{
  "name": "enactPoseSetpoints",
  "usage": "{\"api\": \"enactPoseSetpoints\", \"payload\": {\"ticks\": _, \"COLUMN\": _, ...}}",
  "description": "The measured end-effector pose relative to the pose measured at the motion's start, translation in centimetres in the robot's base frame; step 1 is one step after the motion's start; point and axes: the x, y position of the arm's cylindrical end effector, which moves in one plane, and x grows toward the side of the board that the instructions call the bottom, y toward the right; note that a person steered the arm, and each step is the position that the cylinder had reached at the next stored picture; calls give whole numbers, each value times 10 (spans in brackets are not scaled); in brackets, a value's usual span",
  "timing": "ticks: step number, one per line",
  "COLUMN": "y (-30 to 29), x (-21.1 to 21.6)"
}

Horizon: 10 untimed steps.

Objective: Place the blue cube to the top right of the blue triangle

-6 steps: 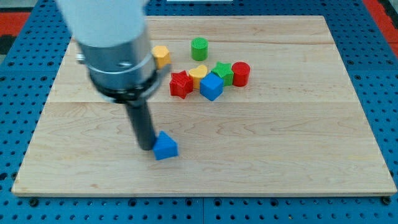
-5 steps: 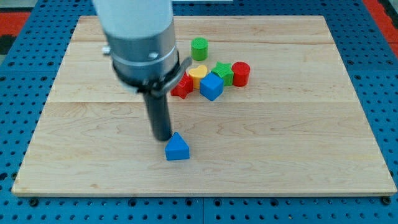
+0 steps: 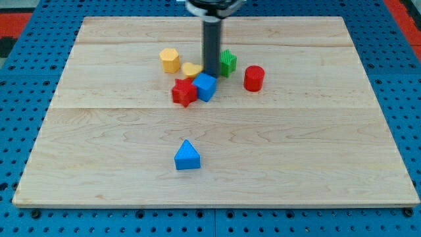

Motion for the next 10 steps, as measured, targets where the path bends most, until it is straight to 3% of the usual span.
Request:
{"api": "enactPoseSetpoints", "payload": {"ticks": 2, "y": 10, "x": 60}}
{"api": "enactPoseSetpoints", "payload": {"ticks": 4, "y": 87, "x": 74}}
{"api": "enactPoseSetpoints", "payload": {"ticks": 5, "y": 65, "x": 108}}
{"api": "enactPoseSetpoints", "payload": {"ticks": 7, "y": 53, "x": 64}}
{"api": "enactPoseSetpoints", "payload": {"ticks": 8, "y": 15, "x": 68}}
{"api": "enactPoseSetpoints", "payload": {"ticks": 9, "y": 12, "x": 102}}
{"api": "enactPoseSetpoints", "payload": {"ticks": 10, "y": 6, "x": 109}}
